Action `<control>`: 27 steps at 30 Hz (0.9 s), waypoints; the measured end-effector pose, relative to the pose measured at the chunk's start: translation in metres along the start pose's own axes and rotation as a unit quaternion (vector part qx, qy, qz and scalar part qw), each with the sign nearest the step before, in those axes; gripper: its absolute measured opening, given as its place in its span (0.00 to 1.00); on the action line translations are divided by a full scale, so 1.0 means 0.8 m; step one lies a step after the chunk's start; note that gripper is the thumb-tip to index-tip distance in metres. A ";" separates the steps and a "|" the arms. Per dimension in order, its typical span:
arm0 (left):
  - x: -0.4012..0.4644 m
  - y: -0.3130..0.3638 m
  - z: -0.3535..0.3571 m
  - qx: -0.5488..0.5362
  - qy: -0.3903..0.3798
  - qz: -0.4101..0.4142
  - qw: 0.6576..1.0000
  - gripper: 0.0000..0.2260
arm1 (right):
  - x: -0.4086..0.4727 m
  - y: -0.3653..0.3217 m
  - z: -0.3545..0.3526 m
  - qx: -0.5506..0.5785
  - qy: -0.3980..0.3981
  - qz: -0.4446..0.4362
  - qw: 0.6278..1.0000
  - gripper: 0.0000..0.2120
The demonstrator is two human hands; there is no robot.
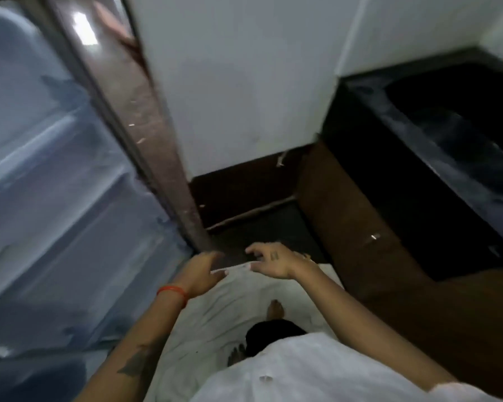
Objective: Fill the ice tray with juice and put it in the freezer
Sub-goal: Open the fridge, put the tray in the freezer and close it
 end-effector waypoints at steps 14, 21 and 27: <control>0.072 0.211 0.215 0.135 -0.201 0.091 0.966 0.20 | -0.211 0.359 0.041 -0.089 0.168 0.210 0.959 0.27; 0.099 0.351 0.267 0.114 -0.121 0.155 0.974 0.21 | -0.322 0.445 -0.046 0.000 0.392 0.153 0.907 0.24; 0.122 0.493 0.210 0.021 0.069 0.278 0.958 0.16 | -0.428 0.470 -0.138 0.065 0.642 0.114 0.755 0.15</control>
Point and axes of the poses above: each hand's wrist, its own x-axis towards the middle knuckle, its own z-axis out of the palm, y = z × x, the point moved 5 cm from there along x, towards the middle knuckle, and after that the axes turned 6 degrees about z, right-handed, at the moved point
